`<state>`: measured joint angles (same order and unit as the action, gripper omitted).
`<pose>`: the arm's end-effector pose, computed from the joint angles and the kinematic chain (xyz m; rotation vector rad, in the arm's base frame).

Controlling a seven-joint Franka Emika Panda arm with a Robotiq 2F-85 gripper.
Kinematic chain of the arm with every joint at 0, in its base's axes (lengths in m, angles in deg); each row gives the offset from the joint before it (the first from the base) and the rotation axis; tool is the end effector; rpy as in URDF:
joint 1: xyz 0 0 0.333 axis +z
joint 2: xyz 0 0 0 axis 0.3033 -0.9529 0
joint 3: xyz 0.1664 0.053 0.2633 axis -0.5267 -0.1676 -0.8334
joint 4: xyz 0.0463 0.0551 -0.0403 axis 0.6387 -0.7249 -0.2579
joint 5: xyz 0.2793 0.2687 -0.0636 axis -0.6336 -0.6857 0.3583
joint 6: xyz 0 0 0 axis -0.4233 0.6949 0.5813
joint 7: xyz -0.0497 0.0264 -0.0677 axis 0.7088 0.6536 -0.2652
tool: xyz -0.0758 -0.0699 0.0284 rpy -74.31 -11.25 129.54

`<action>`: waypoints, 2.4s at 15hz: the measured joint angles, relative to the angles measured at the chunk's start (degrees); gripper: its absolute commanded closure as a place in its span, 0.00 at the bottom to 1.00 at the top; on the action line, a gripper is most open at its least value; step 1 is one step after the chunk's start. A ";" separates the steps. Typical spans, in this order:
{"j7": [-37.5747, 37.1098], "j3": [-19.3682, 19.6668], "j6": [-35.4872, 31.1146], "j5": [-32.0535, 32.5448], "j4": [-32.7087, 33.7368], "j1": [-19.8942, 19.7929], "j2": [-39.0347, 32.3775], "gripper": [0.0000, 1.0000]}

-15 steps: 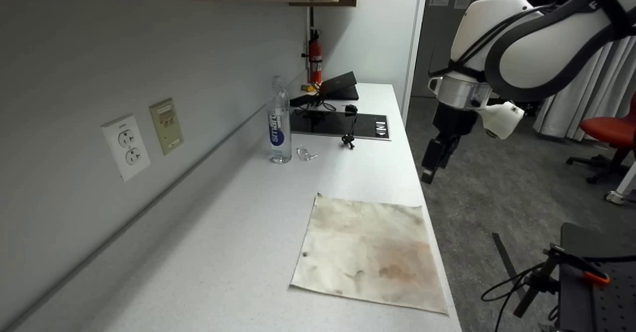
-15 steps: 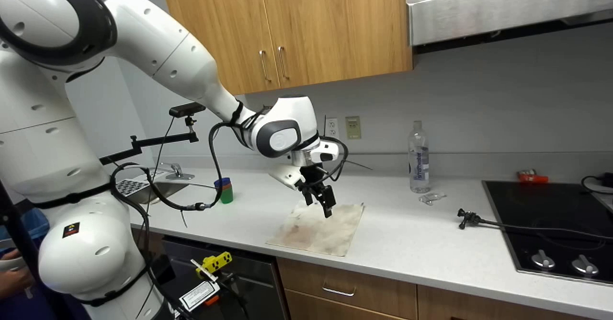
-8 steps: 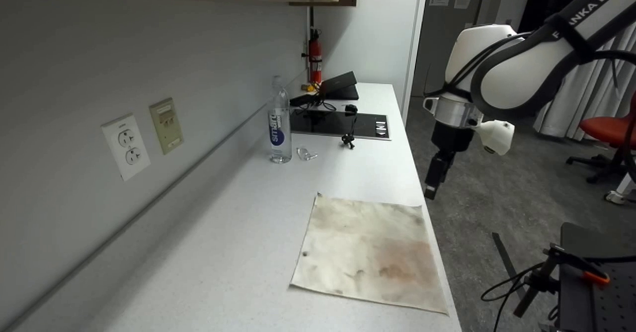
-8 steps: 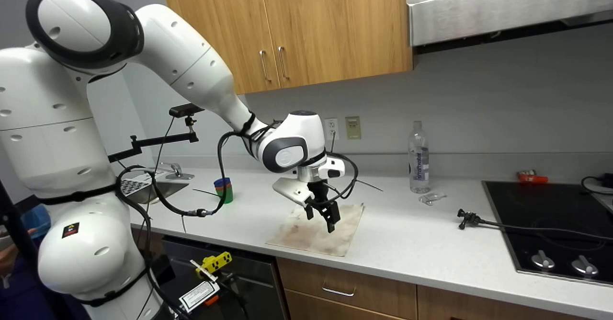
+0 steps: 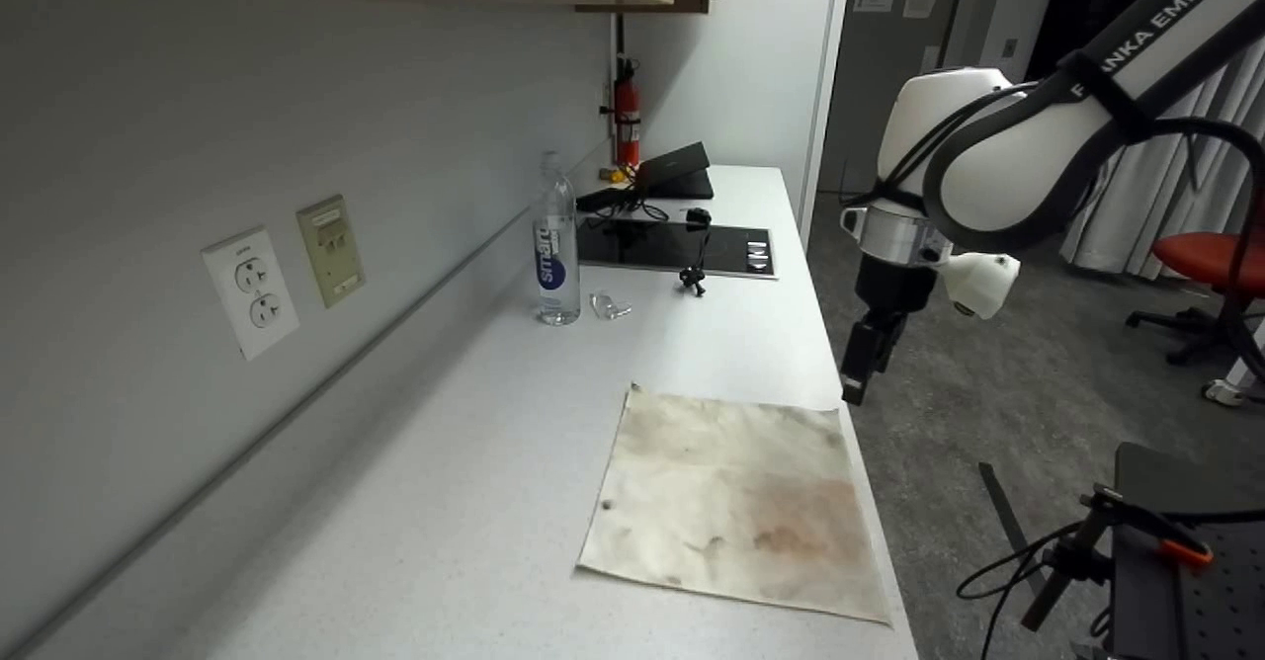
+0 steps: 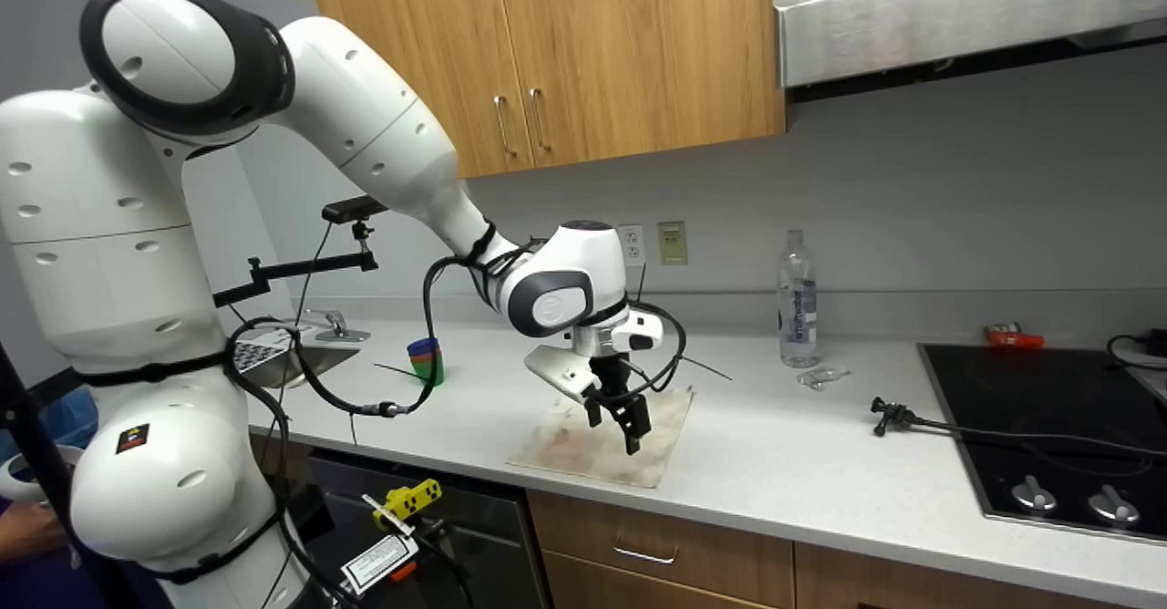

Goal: Fold the cloth on the countertop into a triangle twice

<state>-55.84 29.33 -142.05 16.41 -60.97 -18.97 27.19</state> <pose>0.4750 -0.0258 0.2463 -3.0908 -0.0199 -0.0205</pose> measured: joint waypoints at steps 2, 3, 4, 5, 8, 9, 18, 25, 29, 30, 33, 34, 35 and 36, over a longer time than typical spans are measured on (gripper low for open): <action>-1.14 0.14 -0.04 0.00 1.15 -0.52 -1.78 0.00; -1.52 0.17 -0.15 0.00 1.73 -0.80 -2.67 0.00; -1.84 0.19 -0.33 0.00 2.34 -1.06 -3.52 0.00; -2.24 0.23 -0.56 0.00 2.92 -1.28 -4.39 0.00; -3.26 0.27 -1.45 0.00 4.26 -1.73 -6.75 0.00; -3.56 0.27 -1.98 0.00 4.52 -1.83 -7.50 0.00; -5.15 -0.18 -7.52 -1.17 6.43 -2.06 -12.61 0.00; -7.63 -0.77 -9.04 -1.17 6.72 -1.54 -15.19 0.00; -8.69 -0.88 -9.05 -1.16 7.87 -1.21 -16.65 0.00; -9.07 -0.88 -9.05 -1.16 8.26 -1.16 -17.13 0.00; -9.86 -0.88 -9.05 -1.16 9.46 -1.15 -18.49 0.00; -10.20 -0.88 -9.05 -1.16 9.58 -1.16 -18.62 0.00; -10.44 -0.89 -9.05 -1.16 9.62 -1.16 -18.62 0.00; -10.64 -0.95 -9.05 -1.16 9.69 -1.16 -18.63 0.00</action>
<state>-66.48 28.39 -151.10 15.25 -51.29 -20.13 8.56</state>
